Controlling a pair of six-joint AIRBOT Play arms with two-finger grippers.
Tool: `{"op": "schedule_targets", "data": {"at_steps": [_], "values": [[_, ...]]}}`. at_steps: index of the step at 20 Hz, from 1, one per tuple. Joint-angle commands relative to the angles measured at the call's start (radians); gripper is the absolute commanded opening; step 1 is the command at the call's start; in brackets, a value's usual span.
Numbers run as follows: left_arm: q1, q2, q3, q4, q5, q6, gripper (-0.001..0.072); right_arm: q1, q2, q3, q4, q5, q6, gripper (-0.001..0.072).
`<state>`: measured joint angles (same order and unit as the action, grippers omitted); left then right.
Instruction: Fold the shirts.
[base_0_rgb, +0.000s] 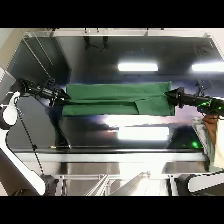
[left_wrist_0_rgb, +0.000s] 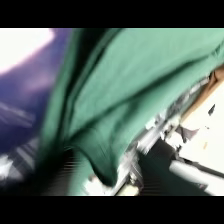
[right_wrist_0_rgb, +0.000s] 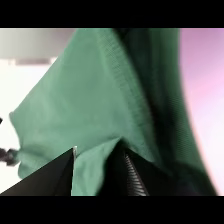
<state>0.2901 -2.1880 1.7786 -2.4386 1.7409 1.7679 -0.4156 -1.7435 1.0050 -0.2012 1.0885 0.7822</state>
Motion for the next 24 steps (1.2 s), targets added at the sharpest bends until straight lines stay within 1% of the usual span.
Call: {"op": "schedule_targets", "data": {"at_steps": [1,2,4,5,6,7,8,9,10,11,12,16,17,18,20,21,22,23,24], "values": [[0.006,-0.006,0.041,-0.002,0.101,-0.044,0.0503,-0.032,0.010,0.042,-0.015,0.150,-0.022,0.0366],[0.014,0.004,0.051,-0.013,0.100,-0.053,0.0503,-0.055,0.024,0.064,-0.032,0.178,-0.003,0.0366],[0.026,0.029,0.089,-0.058,0.099,-0.052,0.0502,-0.111,0.066,0.122,-0.143,0.173,0.054,0.0371],[0.033,0.042,0.123,-0.058,0.099,-0.052,0.0502,-0.133,0.082,0.152,-0.207,0.170,0.077,0.0464],[0.038,0.054,0.157,-0.057,0.092,-0.053,0.0502,-0.149,0.092,0.180,-0.283,0.156,0.116,0.0579],[0.036,0.069,0.188,-0.056,0.082,-0.062,0.0501,-0.155,0.093,0.197,-0.352,0.140,0.154,0.0658],[0.028,0.088,0.202,-0.049,0.064,-0.066,0.0499,-0.154,0.090,0.200,-0.402,0.128,0.179,0.0675],[0.015,0.109,0.203,-0.045,0.045,-0.066,0.0425,-0.147,0.075,0.200,-0.424,0.129,0.200,0.0694],[-0.003,0.123,0.203,-0.043,0.037,-0.066,0.0266,-0.135,0.053,0.200,-0.424,0.137,0.203,0.0694],[-0.025,0.130,0.203,-0.043,0.032,-0.066,0.0074,-0.119,0.029,0.200,-0.425,0.148,0.203,0.0694],[-0.051,0.134,0.203,-0.044,0.030,-0.066,0.0014,-0.094,0.001,0.200,-0.425,0.151,0.202,0.0694],[-0.181,0.133,0.203,-0.041,0.019,-0.067,0.0016,0.017,-0.081,0.204,-0.427,0.122,0.202,0.0693],[-0.218,0.133,0.203,-0.041,0.011,-0.067,0.0016,0.040,-0.092,0.205,-0.427,0.105,0.204,0.0669],[-0.257,0.133,0.203,-0.040,0.000,-0.067,0.0016,0.061,-0.098,0.211,-0.428,0.096,0.203,0.0580],[-0.343,0.133,0.203,-0.030,-0.061,-0.067,0.0016,0.097,-0.114,0.237,-0.426,0.094,0.227,0.0567],[-0.389,0.133,0.203,0.011,-0.115,-0.067,0.0015,0.115,-0.120,0.248,-0.427,0.089,0.238,0.0536],[-0.443,0.129,0.203,0.080,-0.179,-0.067,0.0016,0.136,-0.124,0.259,-0.426,0.088,0.240,0.0330],[-0.494,0.122,0.203,0.147,-0.224,-0.069,0.0015,0.154,-0.127,0.267,-0.423,0.087,0.240,0.0191],[-0.546,0.107,0.203,0.212,-0.251,-0.087,0.0016,0.172,-0.128,0.272,-0.424,0.085,0.243,0.0025]]}}
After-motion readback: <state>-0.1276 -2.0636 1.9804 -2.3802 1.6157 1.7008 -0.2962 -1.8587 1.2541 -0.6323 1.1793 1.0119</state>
